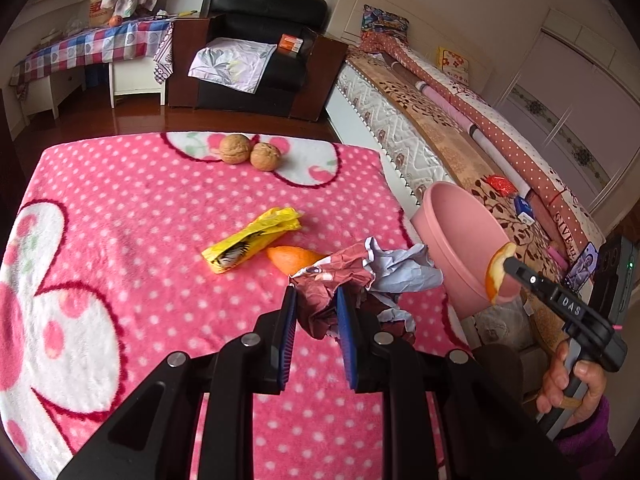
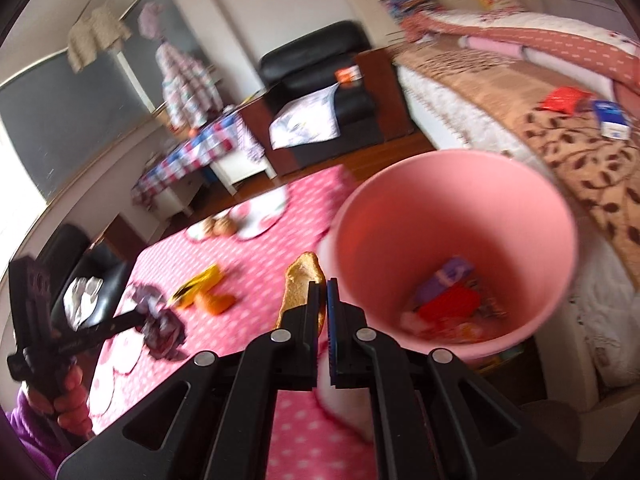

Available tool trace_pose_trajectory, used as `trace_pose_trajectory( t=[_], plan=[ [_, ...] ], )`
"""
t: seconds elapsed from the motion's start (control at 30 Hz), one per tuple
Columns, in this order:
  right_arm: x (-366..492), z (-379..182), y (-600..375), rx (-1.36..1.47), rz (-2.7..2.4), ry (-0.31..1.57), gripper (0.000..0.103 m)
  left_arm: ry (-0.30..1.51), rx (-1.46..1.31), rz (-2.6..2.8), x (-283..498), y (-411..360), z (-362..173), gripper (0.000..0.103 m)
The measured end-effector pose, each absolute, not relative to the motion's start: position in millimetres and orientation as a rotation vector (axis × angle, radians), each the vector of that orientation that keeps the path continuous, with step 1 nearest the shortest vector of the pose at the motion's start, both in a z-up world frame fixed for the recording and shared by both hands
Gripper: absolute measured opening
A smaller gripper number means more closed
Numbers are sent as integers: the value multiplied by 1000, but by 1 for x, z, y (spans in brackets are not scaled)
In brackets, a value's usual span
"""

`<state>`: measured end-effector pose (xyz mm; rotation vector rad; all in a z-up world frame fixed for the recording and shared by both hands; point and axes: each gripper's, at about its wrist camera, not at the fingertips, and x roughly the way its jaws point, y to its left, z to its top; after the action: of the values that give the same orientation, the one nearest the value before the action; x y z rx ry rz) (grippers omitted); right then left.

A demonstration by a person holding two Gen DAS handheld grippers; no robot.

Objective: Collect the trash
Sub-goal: 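Carry the foil wrapper and orange peel over the pink basin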

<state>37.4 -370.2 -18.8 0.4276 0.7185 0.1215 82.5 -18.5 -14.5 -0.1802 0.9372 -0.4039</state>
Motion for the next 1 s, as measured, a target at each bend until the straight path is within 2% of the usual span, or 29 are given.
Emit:
trace_pose_trajectory(
  t=[0.4, 1.0],
  plan=[
    [35, -37, -429, 472, -52, 691, 4, 927, -107, -466, 90, -68, -2, 19],
    [30, -54, -452, 510, -70, 713, 5, 869, 28, -616, 114, -182, 20, 19]
  ],
)
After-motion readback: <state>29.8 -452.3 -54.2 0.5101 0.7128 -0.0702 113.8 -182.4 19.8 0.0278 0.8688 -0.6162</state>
